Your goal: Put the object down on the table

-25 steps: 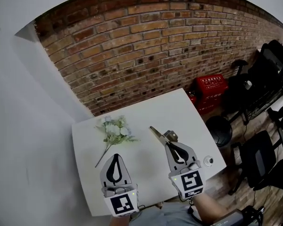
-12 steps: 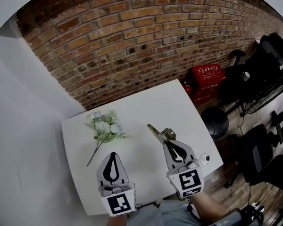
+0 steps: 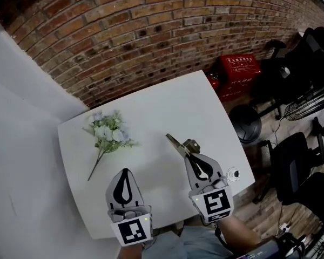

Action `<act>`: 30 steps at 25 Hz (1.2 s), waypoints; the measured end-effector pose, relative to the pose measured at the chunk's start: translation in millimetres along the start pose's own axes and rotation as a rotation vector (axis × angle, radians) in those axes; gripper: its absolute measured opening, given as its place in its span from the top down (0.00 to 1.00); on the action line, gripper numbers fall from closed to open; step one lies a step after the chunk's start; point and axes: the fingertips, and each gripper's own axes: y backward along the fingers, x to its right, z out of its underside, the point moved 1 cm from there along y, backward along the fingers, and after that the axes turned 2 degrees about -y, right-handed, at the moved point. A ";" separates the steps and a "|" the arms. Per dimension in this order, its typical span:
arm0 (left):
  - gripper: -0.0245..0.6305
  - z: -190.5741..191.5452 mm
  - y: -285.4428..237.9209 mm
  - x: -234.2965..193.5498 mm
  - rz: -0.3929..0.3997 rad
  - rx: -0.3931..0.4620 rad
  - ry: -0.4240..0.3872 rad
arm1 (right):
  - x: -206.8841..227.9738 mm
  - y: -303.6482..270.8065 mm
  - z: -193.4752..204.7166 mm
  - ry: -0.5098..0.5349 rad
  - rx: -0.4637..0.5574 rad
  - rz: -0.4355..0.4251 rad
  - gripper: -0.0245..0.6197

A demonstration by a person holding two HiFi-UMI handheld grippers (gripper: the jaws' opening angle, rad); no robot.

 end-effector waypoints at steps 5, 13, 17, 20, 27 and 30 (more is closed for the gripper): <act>0.95 18.1 -7.6 13.1 0.021 -0.051 0.015 | 7.9 -6.7 23.4 -0.015 -0.038 -0.005 0.93; 0.95 41.6 -15.4 25.7 0.037 -0.096 0.030 | 13.7 -11.0 54.2 -0.048 -0.103 -0.006 0.93; 0.95 51.6 -17.8 29.1 0.039 -0.120 0.032 | 15.7 -13.1 65.9 -0.061 -0.127 -0.010 0.93; 0.95 58.0 -18.9 30.1 0.037 -0.138 0.035 | 17.2 -14.9 72.5 -0.067 -0.140 -0.012 0.93; 0.95 69.4 -21.8 30.0 0.034 -0.163 0.034 | 18.5 -18.4 86.0 -0.079 -0.166 -0.014 0.93; 0.95 72.4 -23.6 30.5 0.036 -0.168 0.033 | 19.1 -20.4 88.0 -0.080 -0.168 -0.014 0.93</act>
